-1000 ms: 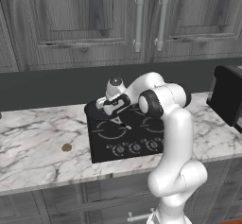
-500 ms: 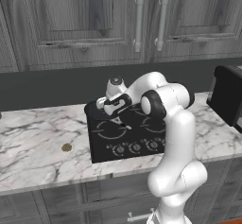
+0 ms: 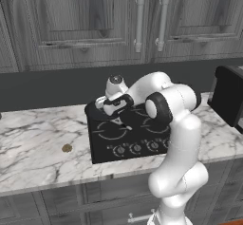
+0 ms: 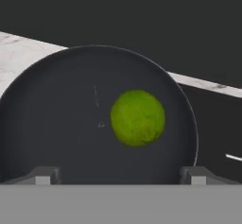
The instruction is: Put the lime and garlic in the pan. Then turn on the rear left burner and set the heat to medium.
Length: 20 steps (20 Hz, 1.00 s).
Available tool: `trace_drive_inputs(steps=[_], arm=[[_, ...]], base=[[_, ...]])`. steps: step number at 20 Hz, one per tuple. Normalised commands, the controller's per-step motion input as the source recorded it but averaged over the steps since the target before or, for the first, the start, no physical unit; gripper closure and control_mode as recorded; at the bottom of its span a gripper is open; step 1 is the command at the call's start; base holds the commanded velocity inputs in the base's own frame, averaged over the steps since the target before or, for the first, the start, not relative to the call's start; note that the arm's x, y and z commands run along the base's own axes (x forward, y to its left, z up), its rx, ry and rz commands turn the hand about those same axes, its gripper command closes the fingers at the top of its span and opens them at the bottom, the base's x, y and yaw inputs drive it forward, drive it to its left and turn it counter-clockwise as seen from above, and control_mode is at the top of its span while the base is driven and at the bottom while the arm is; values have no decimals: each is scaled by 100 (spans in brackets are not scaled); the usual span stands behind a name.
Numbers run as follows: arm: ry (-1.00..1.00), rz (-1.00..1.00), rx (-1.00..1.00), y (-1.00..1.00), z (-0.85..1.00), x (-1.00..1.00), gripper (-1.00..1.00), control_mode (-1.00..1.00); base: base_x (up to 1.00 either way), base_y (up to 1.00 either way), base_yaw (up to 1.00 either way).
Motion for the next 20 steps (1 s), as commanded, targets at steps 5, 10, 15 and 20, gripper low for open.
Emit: trace_drive_inputs(steps=[5,10,15,20], arm=[[0,0,0,14,22,-38,-100,-100],[0,0,0,15,16,-44,-100,-100],[3,0,0,13,10,-48,-100,-100],[11,0,0,11,12,-50,-100,-100]], base=[[0,0,0],[0,0,0],[0,0,0],[0,0,0]])
